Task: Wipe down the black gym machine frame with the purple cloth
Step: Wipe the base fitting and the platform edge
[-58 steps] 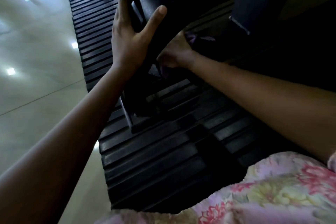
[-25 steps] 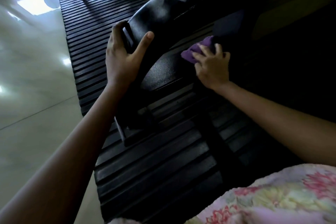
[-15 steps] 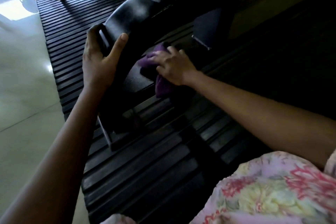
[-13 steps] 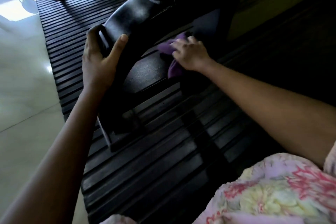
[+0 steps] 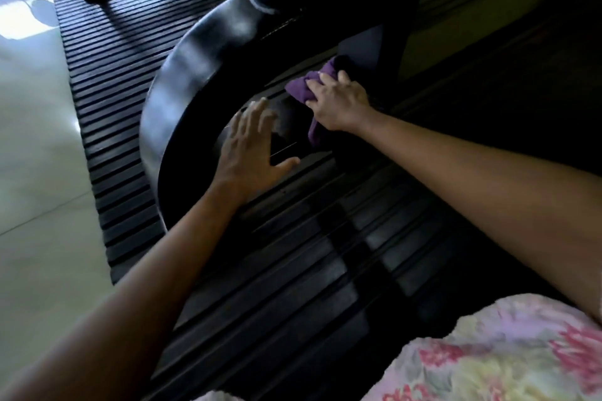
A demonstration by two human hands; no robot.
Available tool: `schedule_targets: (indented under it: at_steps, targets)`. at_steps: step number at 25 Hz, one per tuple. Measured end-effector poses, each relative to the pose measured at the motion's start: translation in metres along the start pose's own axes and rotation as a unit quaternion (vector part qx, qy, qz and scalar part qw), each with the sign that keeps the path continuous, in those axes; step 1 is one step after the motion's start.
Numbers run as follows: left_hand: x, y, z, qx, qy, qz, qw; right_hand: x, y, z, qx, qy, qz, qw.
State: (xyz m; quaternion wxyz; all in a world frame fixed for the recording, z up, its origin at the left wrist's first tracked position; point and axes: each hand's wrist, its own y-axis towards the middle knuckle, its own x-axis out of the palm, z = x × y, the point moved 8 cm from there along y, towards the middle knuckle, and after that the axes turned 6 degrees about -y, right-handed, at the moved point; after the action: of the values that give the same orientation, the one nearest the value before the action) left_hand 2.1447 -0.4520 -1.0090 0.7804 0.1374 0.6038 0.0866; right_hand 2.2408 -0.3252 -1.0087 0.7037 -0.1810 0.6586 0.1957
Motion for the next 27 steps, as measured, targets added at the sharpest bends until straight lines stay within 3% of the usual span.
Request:
schedule_targets:
  at_steps: [2,5,9,15,18,22,25,27]
  targets:
    - [0.007,0.012,-0.023,-0.055,0.009,-0.036,0.998,-0.004,0.004,-0.003,-0.014,0.005,0.004,1.0]
    - [0.012,0.022,-0.024,-0.064,-0.001,-0.059,0.996,-0.007,-0.018,0.008,-0.029,0.035,0.004,0.999]
    - [0.01,0.018,-0.026,-0.076,-0.047,-0.026,0.996,0.0,-0.042,0.012,-0.019,0.013,0.045,0.999]
    - [0.002,0.016,-0.021,-0.066,-0.053,0.015,0.996,-0.004,0.041,-0.012,0.003,-0.025,-0.02,0.999]
    - [-0.001,0.014,-0.02,-0.078,-0.059,0.023,0.995,-0.008,0.039,-0.014,-0.005,-0.004,0.023,1.0]
    - [0.0,0.015,-0.02,-0.068,-0.061,0.027,0.995,-0.001,-0.031,0.01,-0.031,0.01,0.115,0.993]
    - [0.007,0.017,-0.022,-0.056,-0.05,0.011,0.997,0.004,-0.038,0.016,-0.03,-0.014,0.124,0.992]
    - [0.01,0.018,-0.021,-0.044,-0.038,-0.002,0.998,0.002,-0.012,0.01,-0.027,-0.021,0.087,0.996]
